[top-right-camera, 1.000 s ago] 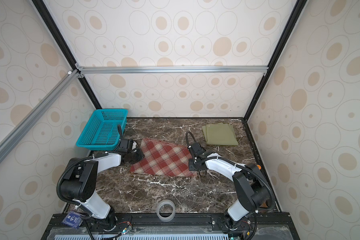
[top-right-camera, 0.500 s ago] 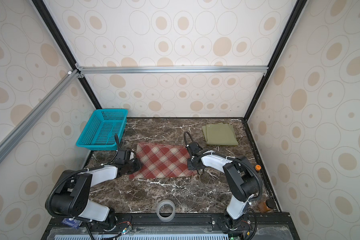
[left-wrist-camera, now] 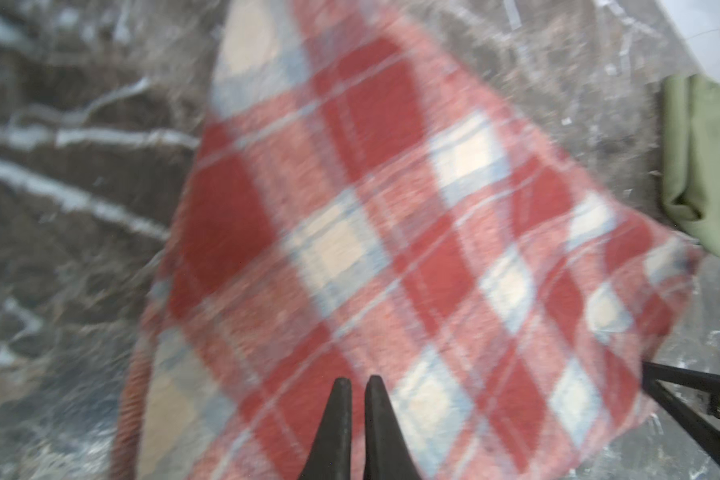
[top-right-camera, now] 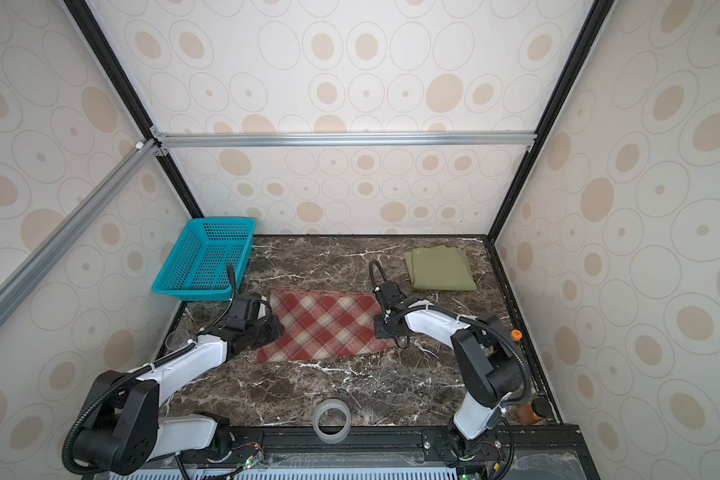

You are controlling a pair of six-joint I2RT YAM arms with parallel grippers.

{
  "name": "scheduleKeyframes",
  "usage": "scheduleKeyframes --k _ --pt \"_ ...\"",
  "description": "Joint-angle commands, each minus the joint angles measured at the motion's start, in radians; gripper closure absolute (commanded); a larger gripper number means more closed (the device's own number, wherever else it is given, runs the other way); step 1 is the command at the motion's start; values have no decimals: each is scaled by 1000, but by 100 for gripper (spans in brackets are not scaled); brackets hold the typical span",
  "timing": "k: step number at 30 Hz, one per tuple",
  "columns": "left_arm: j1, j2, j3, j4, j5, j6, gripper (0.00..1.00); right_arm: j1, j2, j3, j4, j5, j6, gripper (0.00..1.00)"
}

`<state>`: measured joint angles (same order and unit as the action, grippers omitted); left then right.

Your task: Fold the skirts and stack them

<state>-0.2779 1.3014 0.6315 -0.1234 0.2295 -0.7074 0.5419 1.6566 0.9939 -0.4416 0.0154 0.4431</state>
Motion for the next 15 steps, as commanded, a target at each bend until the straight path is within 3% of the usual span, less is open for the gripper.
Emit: scheduleKeyframes --k 1,10,15 --pt "-52 27 109 -48 -36 29 90 -4 -59 11 -38 -10 -26 96" --pt "-222 246 382 -60 -64 45 89 -83 -151 -26 5 -73 -34 93" --pt "-297 412 560 -65 -62 64 90 -188 -204 -91 40 -170 -40 84"
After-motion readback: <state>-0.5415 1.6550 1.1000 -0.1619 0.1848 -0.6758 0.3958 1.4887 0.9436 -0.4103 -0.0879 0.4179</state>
